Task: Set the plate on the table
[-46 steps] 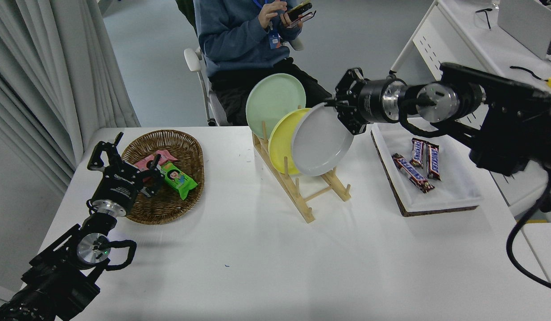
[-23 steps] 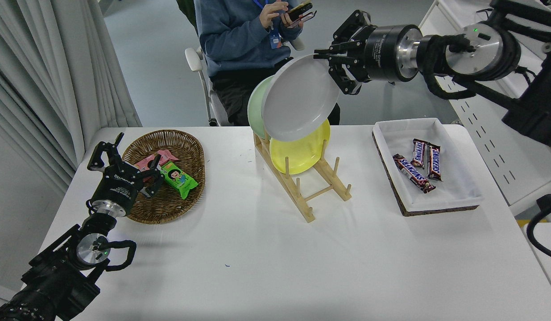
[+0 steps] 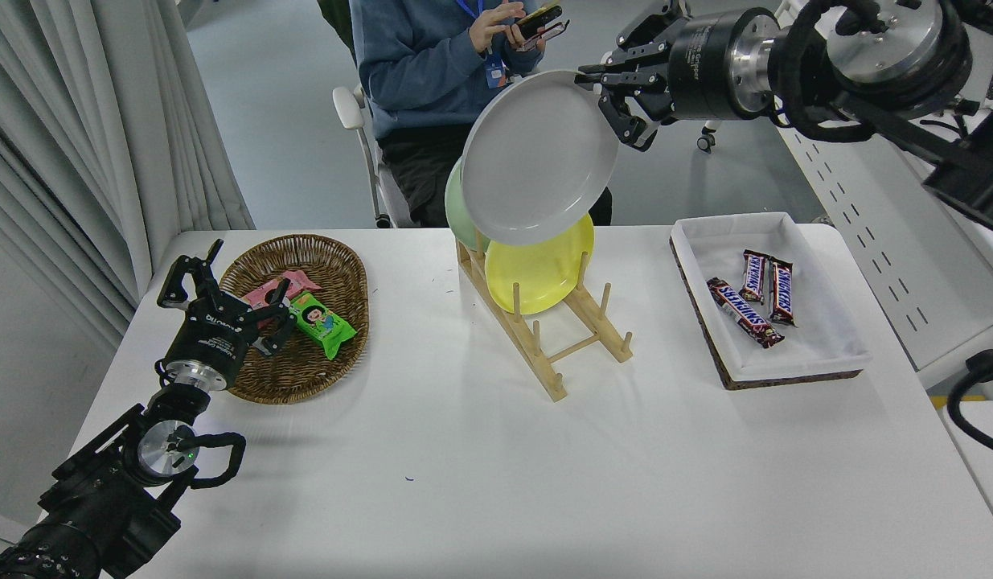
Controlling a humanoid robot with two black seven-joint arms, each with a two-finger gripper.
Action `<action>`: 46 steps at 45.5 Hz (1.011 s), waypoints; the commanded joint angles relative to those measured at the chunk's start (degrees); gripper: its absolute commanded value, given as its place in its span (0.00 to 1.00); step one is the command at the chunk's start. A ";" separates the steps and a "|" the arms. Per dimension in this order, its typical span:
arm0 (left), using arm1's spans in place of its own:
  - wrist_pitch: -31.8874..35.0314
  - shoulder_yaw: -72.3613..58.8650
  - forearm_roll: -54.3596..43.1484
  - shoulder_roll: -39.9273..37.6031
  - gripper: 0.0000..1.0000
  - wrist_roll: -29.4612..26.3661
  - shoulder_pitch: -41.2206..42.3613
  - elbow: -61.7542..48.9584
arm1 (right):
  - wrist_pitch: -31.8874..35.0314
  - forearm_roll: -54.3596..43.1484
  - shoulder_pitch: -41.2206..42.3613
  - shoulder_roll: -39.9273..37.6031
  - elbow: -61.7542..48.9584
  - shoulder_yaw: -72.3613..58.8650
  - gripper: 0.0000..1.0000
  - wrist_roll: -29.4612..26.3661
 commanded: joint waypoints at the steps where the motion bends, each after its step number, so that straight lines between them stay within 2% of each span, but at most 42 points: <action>1: 0.00 0.02 -0.01 0.00 1.00 0.00 -0.01 0.07 | -12.14 1.22 -7.37 6.49 -1.89 7.81 0.00 -0.20; 23: 0.00 -0.07 -0.01 0.00 1.00 0.00 -0.01 -0.01 | -12.14 4.39 -14.93 15.81 -3.74 7.03 0.00 0.06; 46: 0.00 0.02 -0.01 0.00 1.00 0.00 -0.01 0.07 | -12.14 5.71 -18.36 25.48 -19.29 -1.94 0.00 0.06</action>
